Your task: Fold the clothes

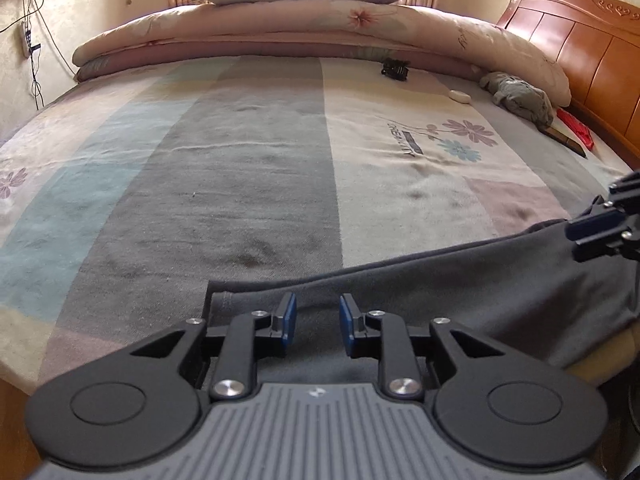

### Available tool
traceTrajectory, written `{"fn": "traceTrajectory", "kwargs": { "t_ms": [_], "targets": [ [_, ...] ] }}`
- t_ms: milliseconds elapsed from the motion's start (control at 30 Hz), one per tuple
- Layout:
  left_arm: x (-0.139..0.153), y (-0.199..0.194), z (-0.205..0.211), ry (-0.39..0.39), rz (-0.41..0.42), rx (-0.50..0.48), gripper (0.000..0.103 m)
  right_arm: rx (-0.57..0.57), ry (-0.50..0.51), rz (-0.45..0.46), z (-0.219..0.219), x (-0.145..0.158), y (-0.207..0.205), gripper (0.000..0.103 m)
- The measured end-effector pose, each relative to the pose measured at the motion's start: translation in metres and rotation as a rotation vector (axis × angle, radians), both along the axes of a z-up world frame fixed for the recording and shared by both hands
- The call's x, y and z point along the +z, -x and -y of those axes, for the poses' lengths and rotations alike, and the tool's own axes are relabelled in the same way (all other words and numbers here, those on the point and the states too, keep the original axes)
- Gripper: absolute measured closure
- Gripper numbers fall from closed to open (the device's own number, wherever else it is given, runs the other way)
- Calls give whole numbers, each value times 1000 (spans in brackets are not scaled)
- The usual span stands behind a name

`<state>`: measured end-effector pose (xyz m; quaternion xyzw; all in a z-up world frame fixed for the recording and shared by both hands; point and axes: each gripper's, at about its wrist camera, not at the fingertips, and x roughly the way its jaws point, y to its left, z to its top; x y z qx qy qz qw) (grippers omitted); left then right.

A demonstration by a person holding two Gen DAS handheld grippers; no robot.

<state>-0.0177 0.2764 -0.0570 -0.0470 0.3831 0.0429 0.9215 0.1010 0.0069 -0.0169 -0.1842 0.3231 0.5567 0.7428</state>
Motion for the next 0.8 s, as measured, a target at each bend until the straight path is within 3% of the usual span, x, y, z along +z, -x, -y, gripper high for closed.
{"fn": "traceTrajectory", "kwargs": {
  "t_ms": [267, 433, 733, 800],
  "targets": [
    [8, 32, -17, 40, 12, -3, 50, 210, 43, -57, -130, -22, -7, 80],
    [3, 31, -19, 67, 16, -29, 46, 294, 72, -57, -186, -33, -9, 80],
    [-14, 22, -25, 100, 15, -57, 45, 360, 119, -31, -211, -52, -1, 73],
    [-14, 23, -25, 105, 21, -54, 44, 382, 121, -8, -209, -51, 5, 85]
  ]
}}
